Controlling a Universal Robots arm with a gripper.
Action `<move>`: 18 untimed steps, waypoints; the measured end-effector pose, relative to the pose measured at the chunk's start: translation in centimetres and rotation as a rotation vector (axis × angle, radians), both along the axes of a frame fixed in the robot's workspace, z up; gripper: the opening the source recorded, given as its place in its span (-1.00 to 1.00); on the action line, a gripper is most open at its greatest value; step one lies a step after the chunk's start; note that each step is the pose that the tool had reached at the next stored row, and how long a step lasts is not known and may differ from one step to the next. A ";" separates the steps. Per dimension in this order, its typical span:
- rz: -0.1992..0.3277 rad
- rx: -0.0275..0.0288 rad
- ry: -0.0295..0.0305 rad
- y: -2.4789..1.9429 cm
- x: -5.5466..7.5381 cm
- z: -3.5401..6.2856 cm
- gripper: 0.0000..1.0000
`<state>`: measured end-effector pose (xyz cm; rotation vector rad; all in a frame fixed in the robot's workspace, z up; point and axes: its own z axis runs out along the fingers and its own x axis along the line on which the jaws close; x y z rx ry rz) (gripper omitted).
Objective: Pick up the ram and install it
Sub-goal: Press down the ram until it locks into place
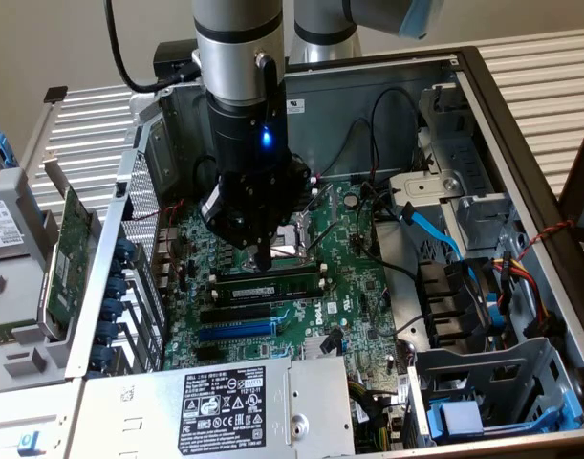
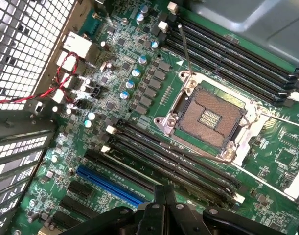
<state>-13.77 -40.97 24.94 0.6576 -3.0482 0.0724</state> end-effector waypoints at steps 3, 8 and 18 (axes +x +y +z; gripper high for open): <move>-0.029 -0.0002 -0.0090 0.00 0.0 0.01 -0.79; -0.080 -0.0001 -0.0232 0.01 0.0 0.00 -0.79; -0.187 -0.0024 -0.0299 0.01 0.0 0.01 -0.79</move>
